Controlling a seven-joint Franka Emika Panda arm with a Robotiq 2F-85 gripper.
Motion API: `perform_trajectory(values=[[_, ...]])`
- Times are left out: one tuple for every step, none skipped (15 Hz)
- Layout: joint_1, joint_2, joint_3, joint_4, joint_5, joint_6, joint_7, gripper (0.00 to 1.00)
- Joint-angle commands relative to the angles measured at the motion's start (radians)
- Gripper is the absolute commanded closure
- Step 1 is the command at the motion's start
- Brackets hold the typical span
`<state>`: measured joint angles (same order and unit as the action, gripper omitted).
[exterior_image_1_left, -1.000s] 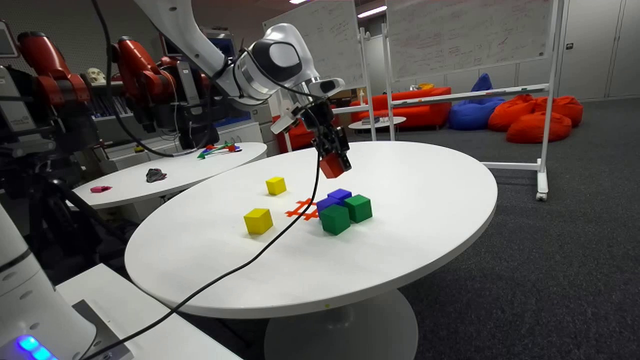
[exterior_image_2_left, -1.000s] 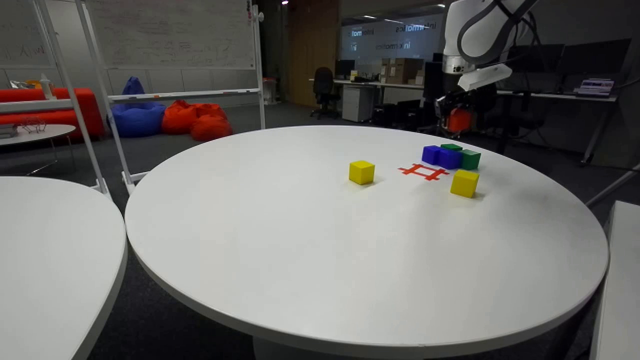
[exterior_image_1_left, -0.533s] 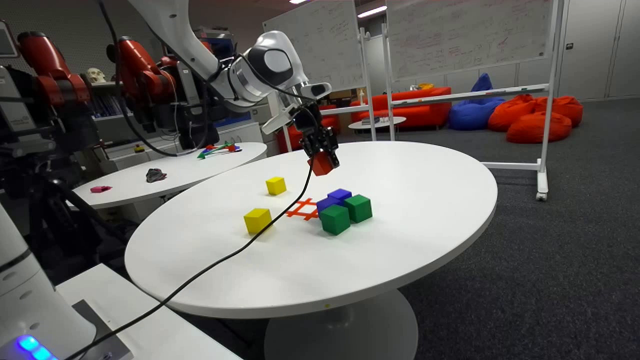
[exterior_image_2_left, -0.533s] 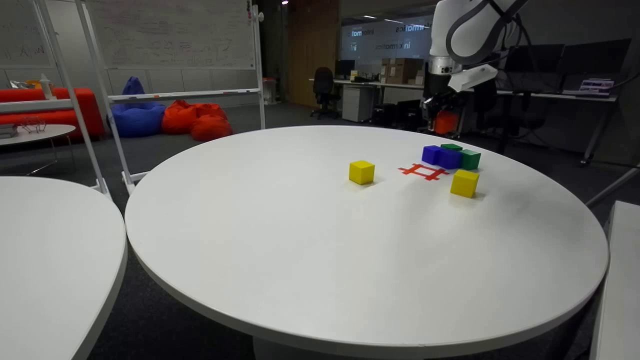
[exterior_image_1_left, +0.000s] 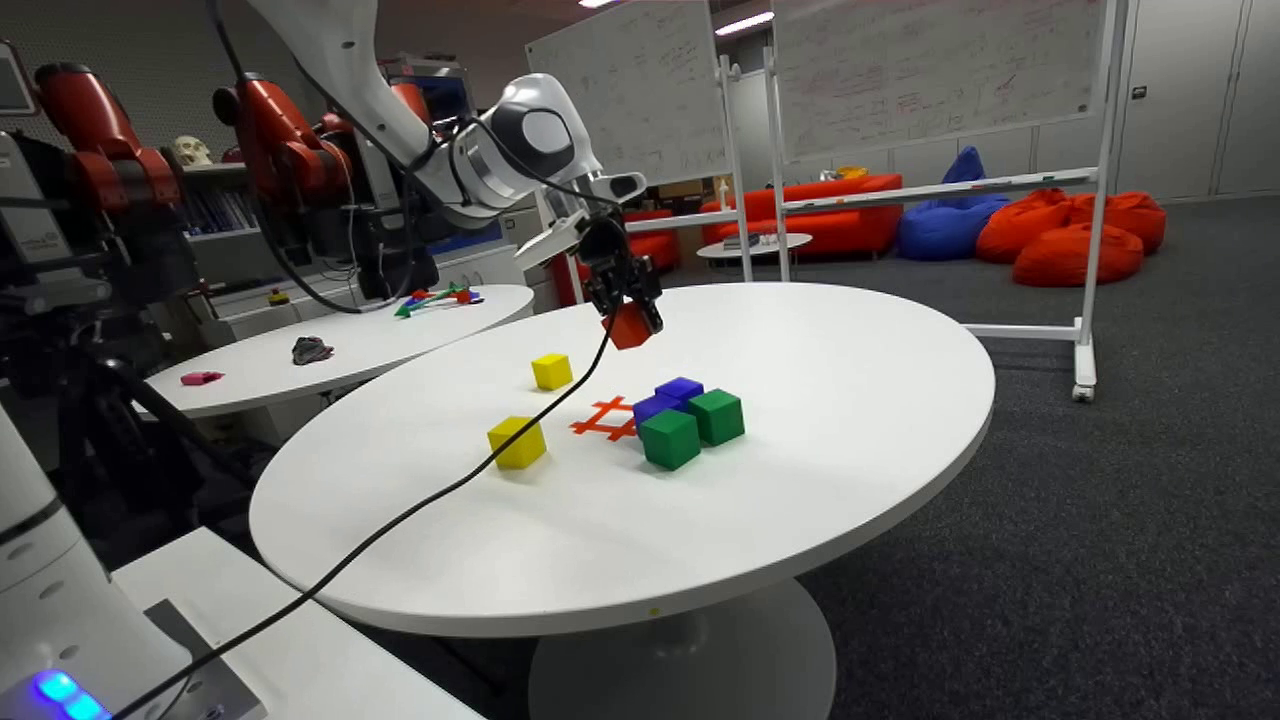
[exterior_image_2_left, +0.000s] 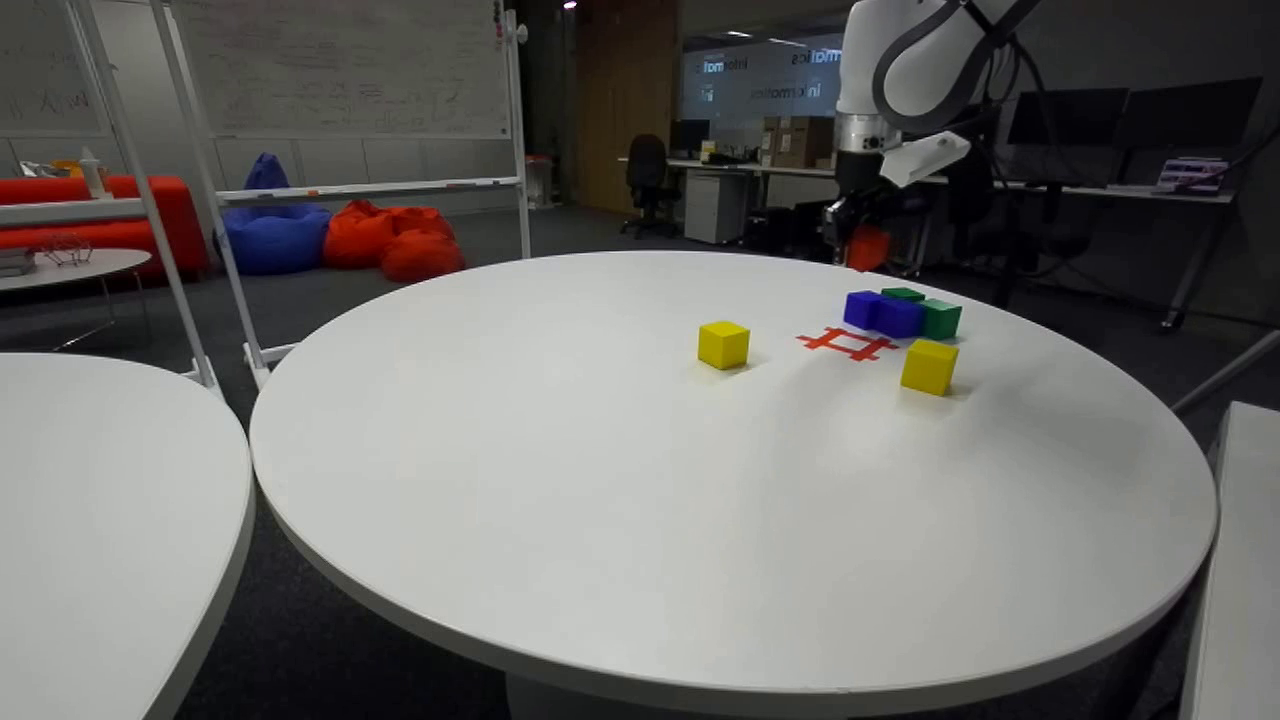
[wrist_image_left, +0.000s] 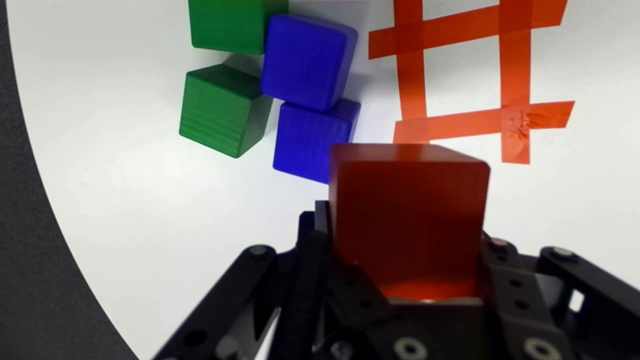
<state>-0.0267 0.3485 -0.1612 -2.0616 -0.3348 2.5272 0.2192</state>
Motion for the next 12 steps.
perform_trajectory(values=[[0.007,0.028,0.005,0.029,-0.004,0.013,-0.045,0.69],[0.010,0.024,-0.003,0.021,-0.016,0.021,-0.039,0.69],[0.016,0.018,0.000,0.015,0.003,-0.002,-0.012,0.44],[0.017,0.021,0.000,0.017,0.002,-0.002,-0.012,0.44],[0.017,0.022,-0.001,0.018,0.002,-0.002,-0.013,0.44],[0.016,0.023,-0.001,0.019,0.002,-0.002,-0.014,0.44],[0.016,0.023,-0.002,0.019,0.002,-0.002,-0.015,0.44],[0.016,0.024,-0.002,0.019,0.002,-0.002,-0.015,0.44],[0.016,0.024,-0.002,0.019,0.002,-0.002,-0.015,0.44],[0.016,0.024,-0.002,0.019,0.002,-0.002,-0.015,0.44],[0.016,0.024,-0.002,0.019,0.002,-0.002,-0.015,0.44],[0.016,0.024,-0.002,0.019,0.002,-0.002,-0.015,0.44]])
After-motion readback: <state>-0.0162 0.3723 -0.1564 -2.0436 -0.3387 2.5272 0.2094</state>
